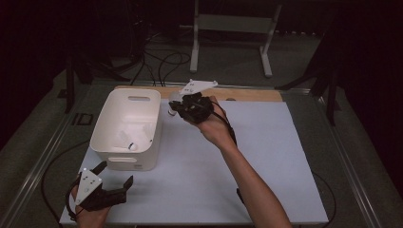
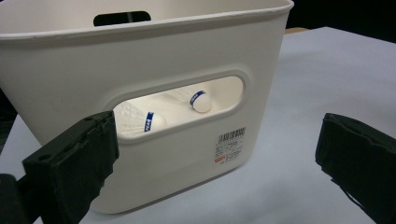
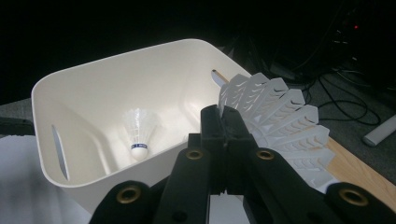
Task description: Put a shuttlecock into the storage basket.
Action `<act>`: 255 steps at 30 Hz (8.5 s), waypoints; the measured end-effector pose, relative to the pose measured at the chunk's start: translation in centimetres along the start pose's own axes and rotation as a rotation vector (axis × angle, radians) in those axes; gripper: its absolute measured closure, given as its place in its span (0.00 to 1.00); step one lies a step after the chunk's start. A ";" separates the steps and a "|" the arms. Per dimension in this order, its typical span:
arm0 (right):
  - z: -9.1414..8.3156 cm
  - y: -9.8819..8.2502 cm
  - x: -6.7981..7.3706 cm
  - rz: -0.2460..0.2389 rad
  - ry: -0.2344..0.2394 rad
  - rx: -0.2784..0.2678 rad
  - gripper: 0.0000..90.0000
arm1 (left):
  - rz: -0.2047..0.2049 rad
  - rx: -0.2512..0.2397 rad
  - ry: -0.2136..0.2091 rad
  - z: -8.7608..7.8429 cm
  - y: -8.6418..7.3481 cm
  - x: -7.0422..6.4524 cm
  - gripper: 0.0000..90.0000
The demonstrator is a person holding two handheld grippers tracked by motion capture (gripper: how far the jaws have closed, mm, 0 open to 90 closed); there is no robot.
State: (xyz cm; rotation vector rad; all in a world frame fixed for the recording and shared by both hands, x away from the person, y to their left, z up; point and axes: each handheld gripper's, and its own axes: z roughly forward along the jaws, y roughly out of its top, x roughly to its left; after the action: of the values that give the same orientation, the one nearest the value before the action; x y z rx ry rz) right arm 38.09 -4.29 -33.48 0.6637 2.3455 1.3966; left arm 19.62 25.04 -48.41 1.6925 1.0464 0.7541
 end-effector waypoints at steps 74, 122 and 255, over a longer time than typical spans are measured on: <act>2.1 1.8 3.5 -0.059 0.077 -0.015 1.00 | 0.001 0.000 0.000 0.0 0.0 0.0 0.00; 3.8 1.6 5.2 -0.046 0.159 0.009 0.14 | 0.001 0.000 0.000 -0.1 0.0 0.0 0.00; -15.6 -23.8 -0.5 0.166 -0.265 -0.157 0.11 | -0.039 -0.027 -0.064 1.9 1.1 -0.9 0.00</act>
State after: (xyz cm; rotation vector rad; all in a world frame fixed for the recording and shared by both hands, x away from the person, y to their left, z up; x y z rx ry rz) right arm 25.42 -25.72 -47.30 0.9516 1.9929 1.4438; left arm 21.12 23.29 -48.02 1.6581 1.0176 0.6823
